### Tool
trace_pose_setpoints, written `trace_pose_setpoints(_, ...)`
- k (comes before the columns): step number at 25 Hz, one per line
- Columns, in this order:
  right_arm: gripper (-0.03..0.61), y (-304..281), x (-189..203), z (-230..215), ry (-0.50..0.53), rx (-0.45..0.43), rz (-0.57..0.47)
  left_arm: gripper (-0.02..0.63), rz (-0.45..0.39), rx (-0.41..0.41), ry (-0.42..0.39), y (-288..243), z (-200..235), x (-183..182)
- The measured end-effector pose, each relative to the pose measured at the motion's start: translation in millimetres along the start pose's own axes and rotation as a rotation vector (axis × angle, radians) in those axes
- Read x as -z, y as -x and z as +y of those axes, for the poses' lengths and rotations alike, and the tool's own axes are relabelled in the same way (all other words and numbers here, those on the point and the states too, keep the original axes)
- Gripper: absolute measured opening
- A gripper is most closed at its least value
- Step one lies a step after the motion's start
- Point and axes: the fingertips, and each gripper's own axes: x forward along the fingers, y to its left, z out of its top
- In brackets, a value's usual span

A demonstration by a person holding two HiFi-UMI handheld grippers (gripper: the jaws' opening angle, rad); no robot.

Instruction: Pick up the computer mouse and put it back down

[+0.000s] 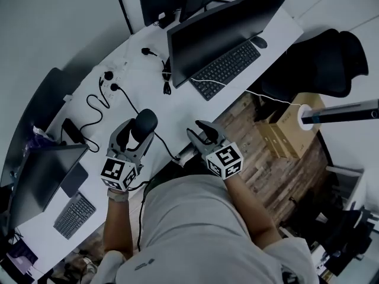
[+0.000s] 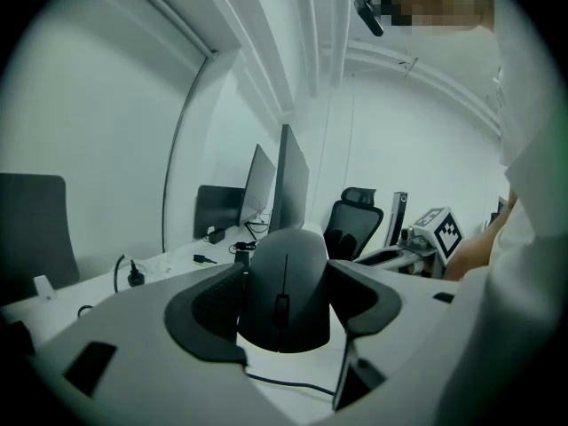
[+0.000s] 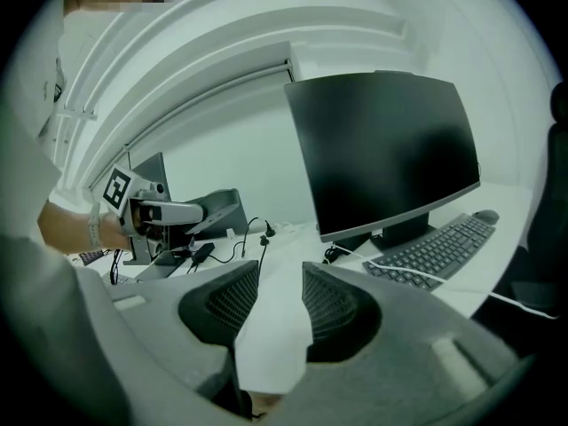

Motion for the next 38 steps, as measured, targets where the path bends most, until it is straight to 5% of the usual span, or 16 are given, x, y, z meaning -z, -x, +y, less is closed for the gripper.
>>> trace_pose_setpoints(16, 0.155, 62, 32, -52, -0.116, 0.199, -0.021, 0.285, 0.184, 0.153, -0.035, -89, -38, 44)
trace_pose_setpoints(38, 0.155, 124, 70, -112, -0.229, 0.364, 0.026, 0.285, 0.441, 0.122, -0.038, -179, -45, 130)
